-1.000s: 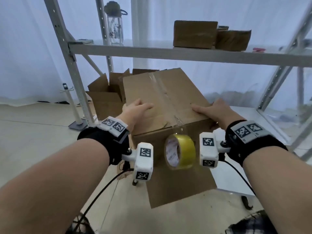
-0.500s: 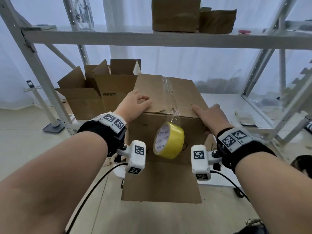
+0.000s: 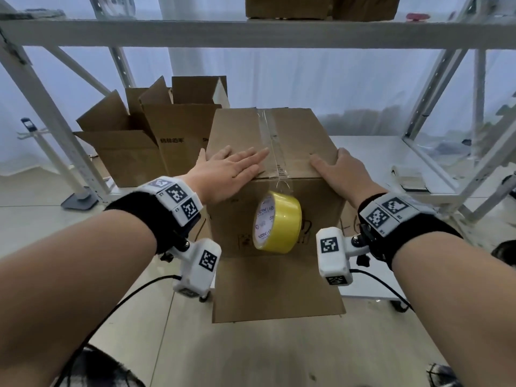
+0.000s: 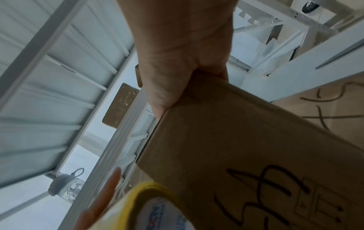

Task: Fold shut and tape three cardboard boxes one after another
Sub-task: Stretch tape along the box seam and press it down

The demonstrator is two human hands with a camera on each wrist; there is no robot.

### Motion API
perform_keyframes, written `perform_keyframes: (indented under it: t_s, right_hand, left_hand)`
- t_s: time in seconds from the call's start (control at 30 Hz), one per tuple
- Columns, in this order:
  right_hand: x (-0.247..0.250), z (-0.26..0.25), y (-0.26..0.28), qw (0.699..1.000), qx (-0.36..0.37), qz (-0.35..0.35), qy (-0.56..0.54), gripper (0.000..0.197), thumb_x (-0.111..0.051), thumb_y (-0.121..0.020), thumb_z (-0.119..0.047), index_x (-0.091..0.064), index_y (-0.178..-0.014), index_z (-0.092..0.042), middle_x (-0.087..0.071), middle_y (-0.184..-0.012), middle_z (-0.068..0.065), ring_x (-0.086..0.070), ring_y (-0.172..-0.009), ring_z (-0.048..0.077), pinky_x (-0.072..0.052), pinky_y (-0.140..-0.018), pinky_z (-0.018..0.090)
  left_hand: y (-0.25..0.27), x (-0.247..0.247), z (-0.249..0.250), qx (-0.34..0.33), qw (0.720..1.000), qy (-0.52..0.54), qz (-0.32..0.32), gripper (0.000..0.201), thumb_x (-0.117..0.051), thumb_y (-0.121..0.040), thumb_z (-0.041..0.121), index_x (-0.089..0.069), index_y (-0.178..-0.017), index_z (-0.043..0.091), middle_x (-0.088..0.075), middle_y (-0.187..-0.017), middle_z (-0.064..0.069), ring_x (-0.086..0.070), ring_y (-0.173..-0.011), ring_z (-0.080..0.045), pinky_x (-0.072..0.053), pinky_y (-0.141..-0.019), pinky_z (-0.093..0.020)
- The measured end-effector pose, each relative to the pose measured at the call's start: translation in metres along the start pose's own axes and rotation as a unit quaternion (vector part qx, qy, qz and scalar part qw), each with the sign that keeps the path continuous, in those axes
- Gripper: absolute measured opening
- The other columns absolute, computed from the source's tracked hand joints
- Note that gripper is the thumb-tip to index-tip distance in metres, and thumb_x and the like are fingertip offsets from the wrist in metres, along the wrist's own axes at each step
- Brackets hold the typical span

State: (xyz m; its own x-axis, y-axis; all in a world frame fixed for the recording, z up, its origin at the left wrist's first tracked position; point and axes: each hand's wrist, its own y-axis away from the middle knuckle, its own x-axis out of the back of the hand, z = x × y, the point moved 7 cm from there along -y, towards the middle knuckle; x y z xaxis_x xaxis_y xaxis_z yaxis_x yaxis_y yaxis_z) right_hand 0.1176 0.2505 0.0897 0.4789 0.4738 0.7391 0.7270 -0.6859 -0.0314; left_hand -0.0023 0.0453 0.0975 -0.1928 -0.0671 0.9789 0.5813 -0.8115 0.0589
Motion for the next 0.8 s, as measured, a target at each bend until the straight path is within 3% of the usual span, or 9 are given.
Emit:
perform_keyframes:
  t_s: [0.13,0.23,0.3,0.4,0.47,0.5,0.57,0.67,0.8]
  right_hand:
    - [0.002,0.0,0.003,0.999,-0.013,0.028,0.023,0.069,-0.05,-0.088,-0.06,-0.042,-0.132,-0.008,-0.052,-0.128,0.014,-0.05,-0.117,0.033,-0.042,-0.094,0.04]
    - [0.011,-0.016,0.019,0.985,0.045,0.134,0.101,0.047,-0.055,-0.09,-0.049,-0.053,-0.12,-0.013,-0.049,-0.124,0.012,-0.044,-0.119,0.032,-0.036,-0.096,0.039]
    - [0.015,-0.031,0.034,0.972,0.115,0.178,0.101,0.027,-0.055,-0.092,-0.041,-0.06,-0.087,-0.015,-0.058,-0.1,0.007,-0.052,-0.102,0.029,-0.038,-0.088,0.036]
    - [0.005,-0.04,0.045,0.984,0.128,0.086,0.091,0.051,-0.045,-0.094,-0.044,-0.053,-0.052,-0.017,-0.054,-0.055,-0.002,-0.057,-0.07,0.025,-0.038,-0.068,0.029]
    - [-0.007,-0.042,0.052,0.995,0.069,-0.037,0.058,0.056,-0.045,-0.093,-0.051,-0.06,-0.055,-0.013,-0.059,-0.046,-0.001,-0.061,-0.056,0.018,-0.043,-0.063,0.027]
    - [-0.016,-0.039,0.057,0.993,0.025,-0.109,0.032,0.057,-0.047,-0.092,-0.054,-0.063,-0.062,-0.008,-0.063,-0.047,0.001,-0.061,-0.048,0.016,-0.046,-0.057,0.026]
    - [-0.031,-0.033,0.072,0.976,-0.058,-0.212,-0.004,0.057,-0.05,-0.091,-0.058,-0.064,-0.081,-0.004,-0.07,-0.063,0.009,-0.06,-0.045,0.016,-0.045,-0.046,0.021]
    - [-0.039,-0.03,0.084,0.972,-0.075,-0.196,-0.11,0.036,-0.057,-0.091,-0.045,-0.059,-0.09,-0.008,-0.067,-0.078,0.009,-0.062,-0.059,0.018,-0.043,-0.045,0.02]
    - [-0.051,-0.029,0.099,0.927,-0.117,-0.227,-0.274,0.034,-0.058,-0.094,-0.031,-0.055,-0.114,-0.004,-0.066,-0.102,0.016,-0.067,-0.087,0.026,-0.056,-0.065,0.034]
  left_hand:
    - [-0.003,-0.005,0.008,-0.039,0.998,-0.032,-0.027,0.057,0.002,-0.08,0.07,-0.002,-0.137,0.066,0.002,-0.158,0.018,0.004,-0.147,-0.03,0.007,-0.113,-0.063]
    - [0.0,0.0,0.017,-0.075,0.997,-0.017,-0.015,0.058,-0.006,-0.086,0.065,-0.019,-0.142,0.055,0.0,-0.157,0.021,0.003,-0.147,-0.027,0.004,-0.113,-0.063]
    - [0.001,0.004,0.029,-0.102,0.995,0.017,-0.003,0.054,-0.015,-0.096,0.054,-0.031,-0.145,0.04,-0.009,-0.158,0.017,-0.001,-0.147,-0.019,0.0,-0.118,-0.052]
    - [0.001,0.007,0.044,-0.099,0.994,0.046,0.021,0.047,-0.026,-0.103,0.041,-0.044,-0.14,0.018,-0.043,-0.147,0.001,-0.034,-0.138,-0.02,-0.025,-0.107,-0.029]
    - [0.003,0.008,0.047,-0.082,0.995,0.038,0.031,0.041,-0.028,-0.103,0.038,-0.046,-0.133,0.016,-0.057,-0.13,-0.007,-0.051,-0.12,-0.026,-0.034,-0.089,-0.026]
    - [0.004,0.008,0.049,-0.081,0.996,0.032,0.027,0.042,-0.028,-0.103,0.039,-0.044,-0.135,0.018,-0.057,-0.131,-0.007,-0.051,-0.12,-0.026,-0.034,-0.088,-0.027]
    - [0.004,0.007,0.05,-0.095,0.995,0.014,-0.001,0.046,-0.023,-0.103,0.041,-0.035,-0.146,0.029,-0.041,-0.148,0.0,-0.037,-0.136,-0.02,-0.028,-0.104,-0.029]
    - [0.002,0.003,0.05,-0.113,0.993,-0.006,-0.036,0.047,-0.021,-0.103,0.042,-0.028,-0.148,0.032,-0.019,-0.158,0.005,-0.014,-0.146,-0.014,-0.009,-0.116,-0.031]
    - [0.001,-0.002,0.053,-0.118,0.992,-0.01,-0.039,0.047,-0.023,-0.104,0.037,-0.025,-0.149,0.026,-0.009,-0.16,0.004,-0.004,-0.147,-0.015,-0.002,-0.117,-0.033]
